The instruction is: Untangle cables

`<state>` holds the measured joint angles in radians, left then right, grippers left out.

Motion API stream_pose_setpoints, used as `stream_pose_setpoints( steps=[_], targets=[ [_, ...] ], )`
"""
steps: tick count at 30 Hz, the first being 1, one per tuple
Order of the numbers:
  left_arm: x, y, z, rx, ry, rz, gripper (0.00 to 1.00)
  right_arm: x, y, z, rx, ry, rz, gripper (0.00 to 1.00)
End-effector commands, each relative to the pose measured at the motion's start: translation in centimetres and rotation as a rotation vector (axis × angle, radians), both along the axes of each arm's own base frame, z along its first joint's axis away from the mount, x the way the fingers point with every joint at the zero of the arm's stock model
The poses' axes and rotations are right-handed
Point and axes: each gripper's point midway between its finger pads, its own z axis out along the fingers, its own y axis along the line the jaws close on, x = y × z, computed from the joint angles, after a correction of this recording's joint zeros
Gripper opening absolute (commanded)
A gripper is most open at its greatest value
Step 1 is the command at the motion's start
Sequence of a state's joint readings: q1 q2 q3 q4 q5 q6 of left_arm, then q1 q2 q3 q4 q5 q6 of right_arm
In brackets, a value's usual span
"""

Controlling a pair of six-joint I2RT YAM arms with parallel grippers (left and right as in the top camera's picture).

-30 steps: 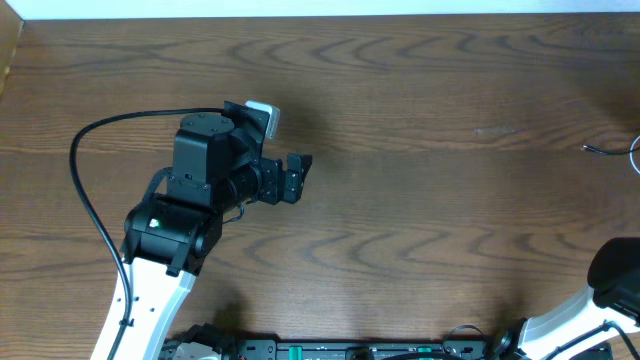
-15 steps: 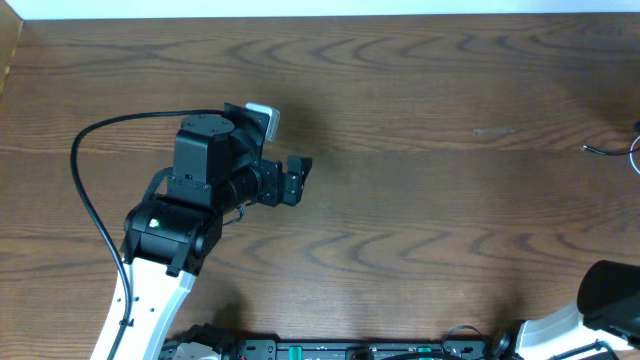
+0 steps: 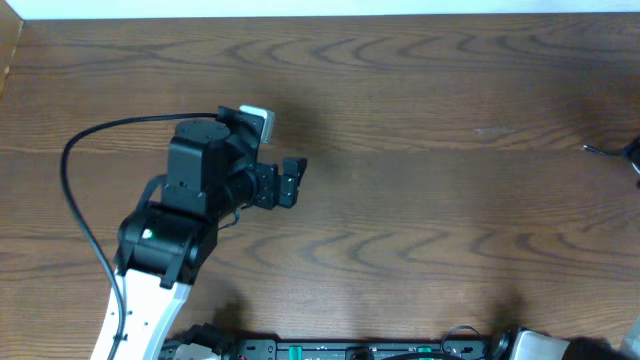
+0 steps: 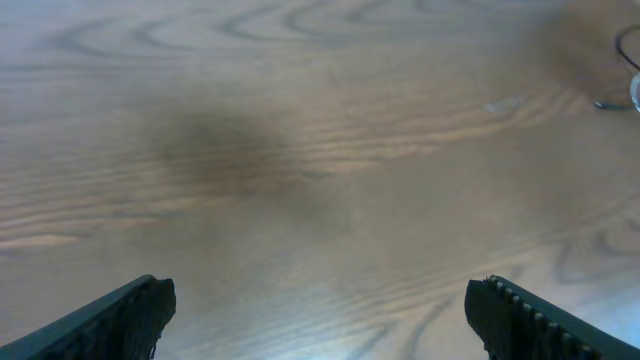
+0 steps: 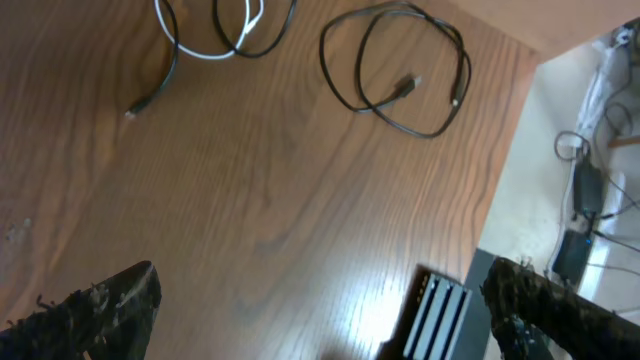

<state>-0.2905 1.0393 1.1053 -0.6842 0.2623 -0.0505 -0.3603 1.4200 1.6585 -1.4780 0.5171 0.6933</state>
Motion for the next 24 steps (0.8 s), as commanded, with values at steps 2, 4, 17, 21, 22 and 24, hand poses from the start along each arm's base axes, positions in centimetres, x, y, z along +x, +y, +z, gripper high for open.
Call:
stream_pose_setpoints(
  steps=[2,4,17,21,22,24],
  targets=[
    [-0.6,1.8,1.2,0.046,-0.062,0.06,0.98,-0.9,0.6,-1.0,-0.015,-0.017,0.033,0.99],
    [-1.1,2.1,1.7,0.047,-0.078,0.068,0.98,-1.2,0.9,-1.5,-0.013,-0.041,0.044,0.99],
    [-2.9,4.0,2.8,0.084,-0.118,0.131,0.98,-0.2,4.4,1.3,-0.036,-0.297,0.36,0.99],
    [-3.3,4.1,3.3,0.078,-0.138,0.132,0.98,-0.2,5.2,2.2,-0.051,-0.32,0.448,0.99],
    [-3.4,4.2,3.4,0.076,-0.142,0.133,0.98,0.0,5.5,2.2,-0.047,-0.321,0.469,0.99],
    [-3.8,4.4,3.2,0.078,-0.15,0.139,0.98,0.6,6.2,2.2,-0.026,-0.334,0.529,0.99]
  ],
)
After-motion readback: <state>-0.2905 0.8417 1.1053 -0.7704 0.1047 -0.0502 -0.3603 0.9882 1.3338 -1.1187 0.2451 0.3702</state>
